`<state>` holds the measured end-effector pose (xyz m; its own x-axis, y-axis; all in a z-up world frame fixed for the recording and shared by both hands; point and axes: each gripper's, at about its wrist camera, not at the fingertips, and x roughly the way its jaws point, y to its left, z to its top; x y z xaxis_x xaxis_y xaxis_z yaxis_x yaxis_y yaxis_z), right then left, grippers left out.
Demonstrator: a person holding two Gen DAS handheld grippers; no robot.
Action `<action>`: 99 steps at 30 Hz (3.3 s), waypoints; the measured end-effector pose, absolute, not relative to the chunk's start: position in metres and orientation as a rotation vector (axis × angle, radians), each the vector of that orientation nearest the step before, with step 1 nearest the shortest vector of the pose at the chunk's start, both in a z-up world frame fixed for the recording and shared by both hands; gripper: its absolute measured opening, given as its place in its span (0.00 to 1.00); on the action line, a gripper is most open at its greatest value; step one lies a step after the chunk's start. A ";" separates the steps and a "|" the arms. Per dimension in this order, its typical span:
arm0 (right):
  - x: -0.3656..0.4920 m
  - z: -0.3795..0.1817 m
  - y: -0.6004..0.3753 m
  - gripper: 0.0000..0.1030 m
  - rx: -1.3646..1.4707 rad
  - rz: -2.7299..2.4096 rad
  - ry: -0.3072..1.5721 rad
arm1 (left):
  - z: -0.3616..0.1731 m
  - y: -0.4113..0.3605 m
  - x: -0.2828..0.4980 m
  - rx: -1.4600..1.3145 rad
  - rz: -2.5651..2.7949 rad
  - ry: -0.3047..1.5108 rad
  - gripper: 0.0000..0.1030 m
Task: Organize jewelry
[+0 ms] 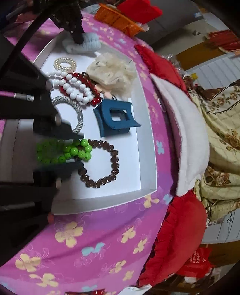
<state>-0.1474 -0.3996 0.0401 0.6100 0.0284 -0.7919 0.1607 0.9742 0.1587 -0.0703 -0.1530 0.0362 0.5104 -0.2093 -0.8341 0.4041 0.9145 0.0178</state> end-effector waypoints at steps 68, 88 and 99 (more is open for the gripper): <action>-0.311 0.056 -0.313 0.41 0.260 -0.025 0.748 | 0.129 -0.076 -0.263 0.044 -0.078 0.560 0.83; -0.349 0.061 -0.296 0.42 0.147 -0.064 0.701 | 0.105 -0.090 -0.312 0.128 -0.099 0.710 0.83; -0.358 0.068 -0.291 0.55 0.117 -0.077 0.649 | 0.102 -0.092 -0.323 0.136 -0.118 0.722 0.83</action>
<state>-0.3576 -0.2911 0.0683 0.7940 -0.0350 -0.6069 0.1085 0.9905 0.0847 -0.3226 -0.0922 0.1019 0.7442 -0.0608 -0.6652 0.1544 0.9845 0.0828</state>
